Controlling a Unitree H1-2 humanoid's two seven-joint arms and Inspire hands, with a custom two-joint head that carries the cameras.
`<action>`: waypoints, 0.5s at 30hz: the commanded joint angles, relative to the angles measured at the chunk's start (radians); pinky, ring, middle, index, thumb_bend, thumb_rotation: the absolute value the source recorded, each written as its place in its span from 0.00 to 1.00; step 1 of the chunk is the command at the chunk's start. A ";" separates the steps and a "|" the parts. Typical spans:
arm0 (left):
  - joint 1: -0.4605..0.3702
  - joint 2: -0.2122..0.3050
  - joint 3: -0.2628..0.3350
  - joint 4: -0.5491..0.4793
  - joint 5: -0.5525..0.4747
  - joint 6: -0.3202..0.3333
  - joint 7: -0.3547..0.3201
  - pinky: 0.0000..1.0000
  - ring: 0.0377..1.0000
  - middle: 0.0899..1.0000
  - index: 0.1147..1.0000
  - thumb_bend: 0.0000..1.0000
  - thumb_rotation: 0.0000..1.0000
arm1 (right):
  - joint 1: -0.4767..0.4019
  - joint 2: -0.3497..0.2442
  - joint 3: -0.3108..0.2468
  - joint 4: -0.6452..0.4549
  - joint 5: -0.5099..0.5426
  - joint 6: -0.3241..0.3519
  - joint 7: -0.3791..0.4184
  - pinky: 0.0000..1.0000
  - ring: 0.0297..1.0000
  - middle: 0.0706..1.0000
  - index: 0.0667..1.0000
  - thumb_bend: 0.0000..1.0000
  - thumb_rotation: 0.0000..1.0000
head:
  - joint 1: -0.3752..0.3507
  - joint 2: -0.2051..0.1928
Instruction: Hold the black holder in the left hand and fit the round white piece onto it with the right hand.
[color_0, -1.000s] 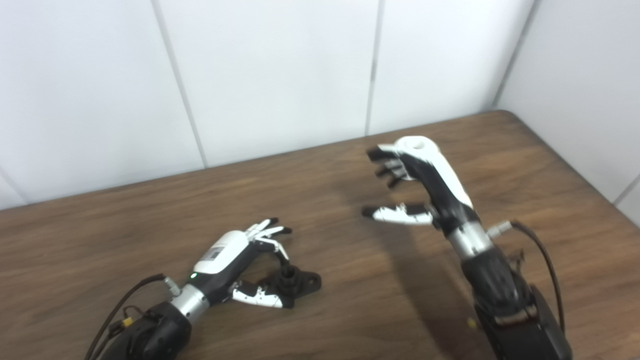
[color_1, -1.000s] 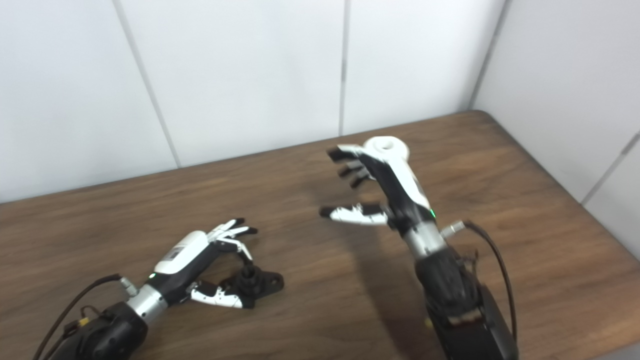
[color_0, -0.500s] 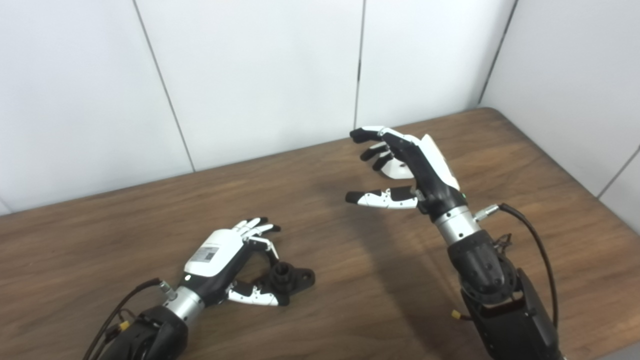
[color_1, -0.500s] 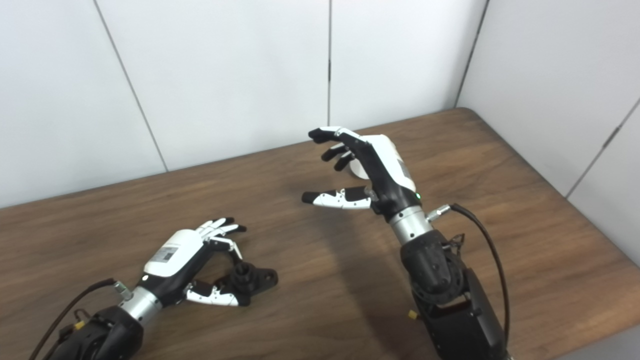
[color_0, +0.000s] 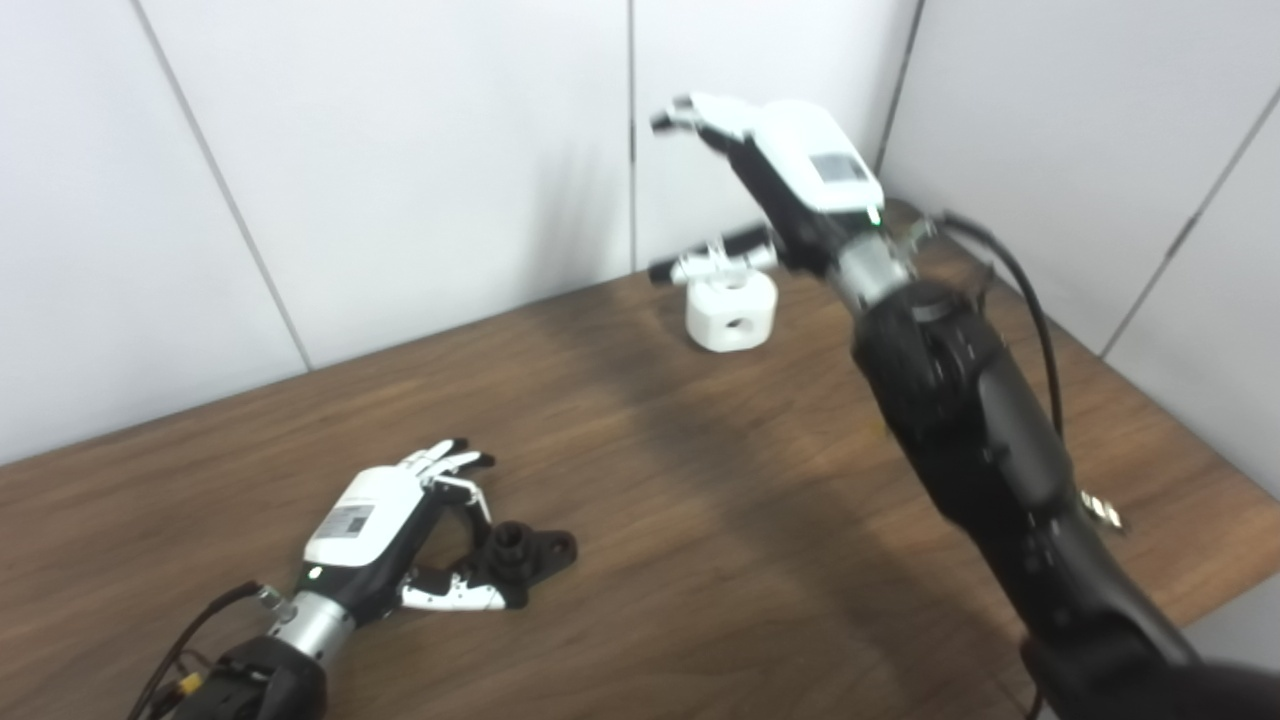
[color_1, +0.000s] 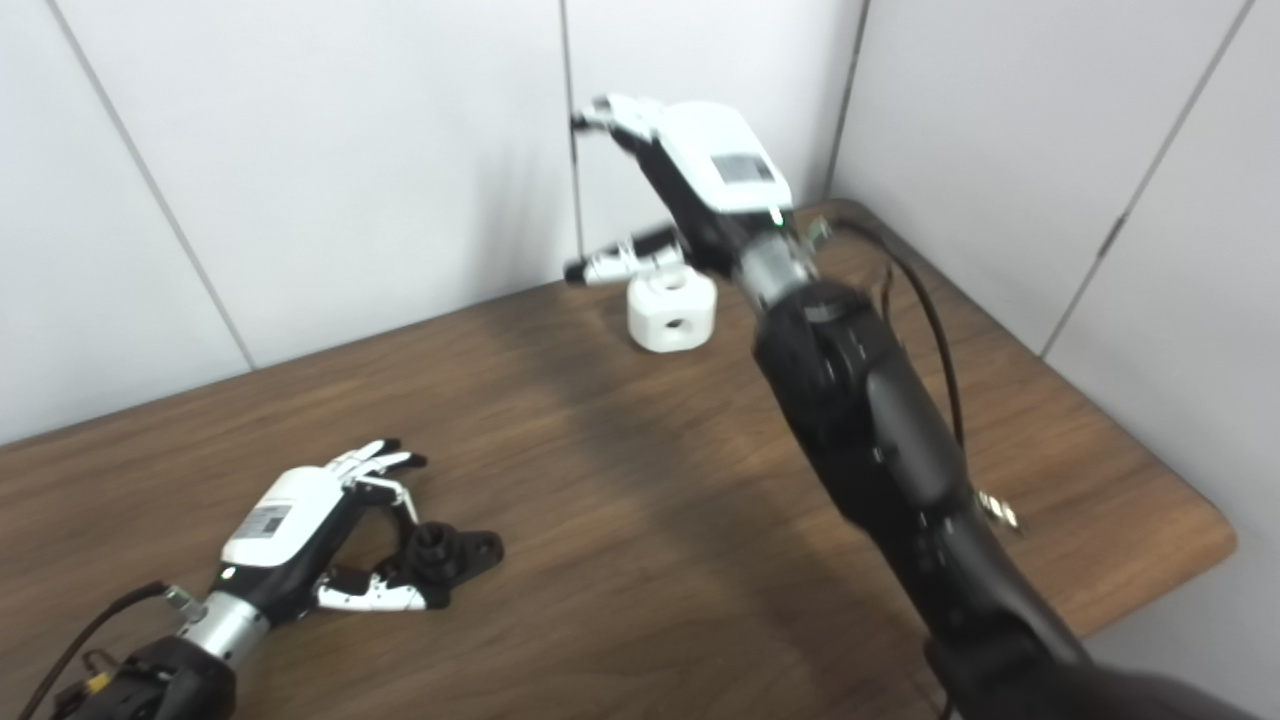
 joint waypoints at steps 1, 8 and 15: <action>0.028 0.043 -0.019 0.092 0.092 0.127 -0.053 0.95 0.95 0.86 0.42 0.52 0.06 | -0.055 -0.055 -0.002 -0.003 -0.018 0.028 0.053 0.75 0.89 0.91 0.82 0.76 0.39 | 0.000 0.001; 0.038 0.036 -0.022 0.092 0.086 0.129 -0.042 0.93 0.94 0.84 0.42 0.52 0.06 | -0.120 -0.140 0.044 0.062 -0.044 0.098 0.238 0.80 0.94 0.96 0.85 0.80 0.35 | 0.001 -0.008; 0.046 0.042 -0.025 0.073 0.092 0.137 -0.051 0.94 0.95 0.85 0.42 0.52 0.06 | -0.159 -0.170 0.077 0.169 0.036 0.093 0.317 0.80 0.98 0.99 0.89 0.90 0.40 | 0.007 -0.009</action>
